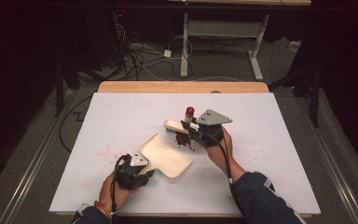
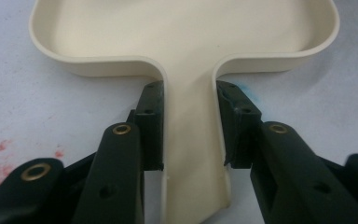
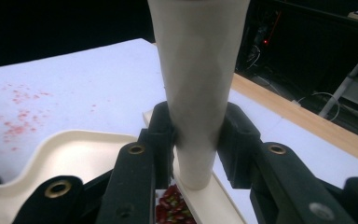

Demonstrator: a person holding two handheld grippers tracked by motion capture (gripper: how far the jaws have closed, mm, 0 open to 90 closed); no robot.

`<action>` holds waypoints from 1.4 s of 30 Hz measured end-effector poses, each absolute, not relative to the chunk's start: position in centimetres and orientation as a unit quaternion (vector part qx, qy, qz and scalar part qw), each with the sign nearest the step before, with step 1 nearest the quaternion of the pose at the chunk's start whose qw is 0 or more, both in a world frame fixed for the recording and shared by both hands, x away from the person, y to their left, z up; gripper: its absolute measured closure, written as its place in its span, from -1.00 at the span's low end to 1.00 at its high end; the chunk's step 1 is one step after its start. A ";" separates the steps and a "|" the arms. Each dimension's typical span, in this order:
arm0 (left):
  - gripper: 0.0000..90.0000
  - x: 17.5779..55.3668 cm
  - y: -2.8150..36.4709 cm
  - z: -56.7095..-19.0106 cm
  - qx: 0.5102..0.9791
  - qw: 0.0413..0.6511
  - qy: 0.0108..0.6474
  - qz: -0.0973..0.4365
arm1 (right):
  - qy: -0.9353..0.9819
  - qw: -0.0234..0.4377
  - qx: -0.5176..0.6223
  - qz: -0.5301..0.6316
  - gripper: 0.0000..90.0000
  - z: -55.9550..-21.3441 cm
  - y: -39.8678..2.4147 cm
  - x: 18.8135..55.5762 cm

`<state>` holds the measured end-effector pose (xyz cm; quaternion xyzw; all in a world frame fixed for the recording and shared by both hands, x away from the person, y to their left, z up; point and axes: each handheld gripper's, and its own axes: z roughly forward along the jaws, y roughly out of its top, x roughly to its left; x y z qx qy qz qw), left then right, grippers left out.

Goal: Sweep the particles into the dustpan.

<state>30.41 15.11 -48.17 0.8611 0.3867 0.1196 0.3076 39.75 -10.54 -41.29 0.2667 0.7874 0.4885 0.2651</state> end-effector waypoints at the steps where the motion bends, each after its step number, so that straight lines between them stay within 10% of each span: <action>1: 0.41 30.4 14.9 -48.2 0.861 0.307 0.388 0.120 | 0.784 0.262 0.272 0.492 0.54 -41.2 -10.2 39.1; 42: 0.41 31.8 13.5 -48.3 0.864 0.302 0.383 0.124 | 0.773 0.206 0.269 0.536 0.57 -39.8 -9.0 34.9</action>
